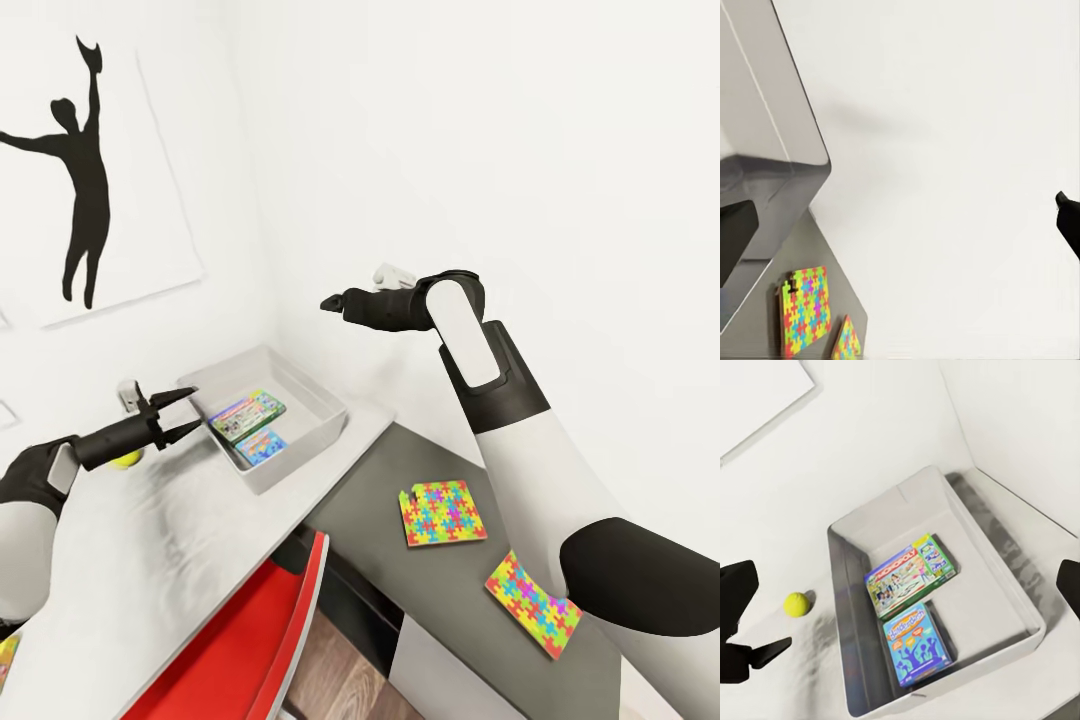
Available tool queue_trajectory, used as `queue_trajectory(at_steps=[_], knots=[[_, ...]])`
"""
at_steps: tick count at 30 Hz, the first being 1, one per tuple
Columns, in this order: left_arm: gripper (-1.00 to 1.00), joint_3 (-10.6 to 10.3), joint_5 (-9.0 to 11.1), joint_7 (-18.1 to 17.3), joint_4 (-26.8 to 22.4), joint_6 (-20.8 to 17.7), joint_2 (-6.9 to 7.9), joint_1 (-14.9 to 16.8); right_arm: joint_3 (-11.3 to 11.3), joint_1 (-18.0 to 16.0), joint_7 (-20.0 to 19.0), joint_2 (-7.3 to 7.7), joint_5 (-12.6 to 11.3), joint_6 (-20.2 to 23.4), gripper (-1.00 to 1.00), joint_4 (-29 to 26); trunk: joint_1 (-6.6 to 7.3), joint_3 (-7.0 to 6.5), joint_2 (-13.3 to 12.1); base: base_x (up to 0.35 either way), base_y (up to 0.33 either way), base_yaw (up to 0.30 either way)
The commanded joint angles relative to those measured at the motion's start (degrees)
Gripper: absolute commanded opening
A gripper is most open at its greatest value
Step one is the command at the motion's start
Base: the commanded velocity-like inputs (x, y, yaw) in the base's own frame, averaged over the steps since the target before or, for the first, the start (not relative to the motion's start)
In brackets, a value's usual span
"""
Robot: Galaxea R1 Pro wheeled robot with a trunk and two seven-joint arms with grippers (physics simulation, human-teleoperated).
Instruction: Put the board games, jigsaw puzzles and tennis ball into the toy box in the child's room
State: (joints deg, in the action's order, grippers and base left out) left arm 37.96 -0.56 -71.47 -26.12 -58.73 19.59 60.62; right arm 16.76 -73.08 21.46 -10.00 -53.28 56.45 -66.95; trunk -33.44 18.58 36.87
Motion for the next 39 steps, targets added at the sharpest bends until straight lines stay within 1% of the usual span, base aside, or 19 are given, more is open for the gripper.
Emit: queue_trajectory(at_steps=[1, 4, 5, 7, 11, 18, 20, 21, 29, 39], knots=[[1.0, 0.15, -0.06, -0.64, 0.02, -0.54, 0.16, -0.22, 0.03, -0.06, 0.6, 0.0, -0.55, 0.08, 1.0, -0.03, -0.02, -0.01, 0.07, 0.0, 0.0, 0.0], [1.0, 0.06, -0.06, -3.4, 0.0, -0.52, 0.86, -1.49, 0.03, -0.05, 0.6, 0.0, -0.52, 0.07, 1.0, -0.07, -0.02, -0.29, 0.07, 0.0, 0.0, 0.0], [1.0, 0.01, -0.09, -4.73, -0.02, -0.51, 1.0, -1.98, 0.01, -0.05, 0.6, 0.0, -0.52, 0.06, 1.0, -0.09, -0.02, -0.35, 0.07, 0.0, 0.0, 0.0], [1.0, -0.03, -0.2, -6.28, -0.05, -0.48, 1.13, -2.55, -0.02, -0.05, 0.58, 0.0, -0.51, 0.06, 1.0, -0.1, -0.02, -0.44, 0.07, 0.0, 0.0, 0.0], [1.0, -0.07, -0.35, -7.53, -0.06, -0.39, 1.65, -3.08, -0.05, -0.05, 0.54, 0.0, -0.63, 0.02, 1.0, -0.11, -0.02, -0.5, 0.07, -0.022, 0.0, 0.0], [1.0, -0.08, -0.4, -8.01, -0.08, -0.24, 3.44, -3.37, -0.06, 0.24, 0.51, 0.0, -0.89, 0.0, 1.0, -0.09, -0.02, -0.52, 0.07, -0.109, 0.0, 0.0], [1.0, -0.11, -0.41, -8.03, -0.1, -0.19, 3.63, -3.38, -0.06, 0.27, 0.5, 0.0, -0.94, -0.01, 1.0, -0.07, -0.02, -0.52, 0.07, -0.046, 0.0, 0.0], [1.0, -0.69, -0.41, -8.05, -0.1, -0.1, 3.88, -3.4, -0.04, 0.29, 0.44, 0.0, -1.07, -0.37, 1.0, 0.25, -0.02, -0.52, 0.07, -0.011, 0.0, 0.0], [1.0, -3.22, -0.41, -8.07, -0.15, -0.03, 3.96, -3.4, -0.05, 0.3, 0.51, 0.0, -1.16, -1.16, 1.0, 0.23, -0.02, -0.52, 0.07, -0.036, 0.0, 0.0], [1.0, -3.66, -0.41, -8.07, -0.13, 0.02, 3.91, -3.4, -0.06, 0.89, 0.37, 0.0, -1.02, -1.34, 1.0, 0.4, -0.02, -0.52, 0.07, -0.016, 0.0, 0.0]])
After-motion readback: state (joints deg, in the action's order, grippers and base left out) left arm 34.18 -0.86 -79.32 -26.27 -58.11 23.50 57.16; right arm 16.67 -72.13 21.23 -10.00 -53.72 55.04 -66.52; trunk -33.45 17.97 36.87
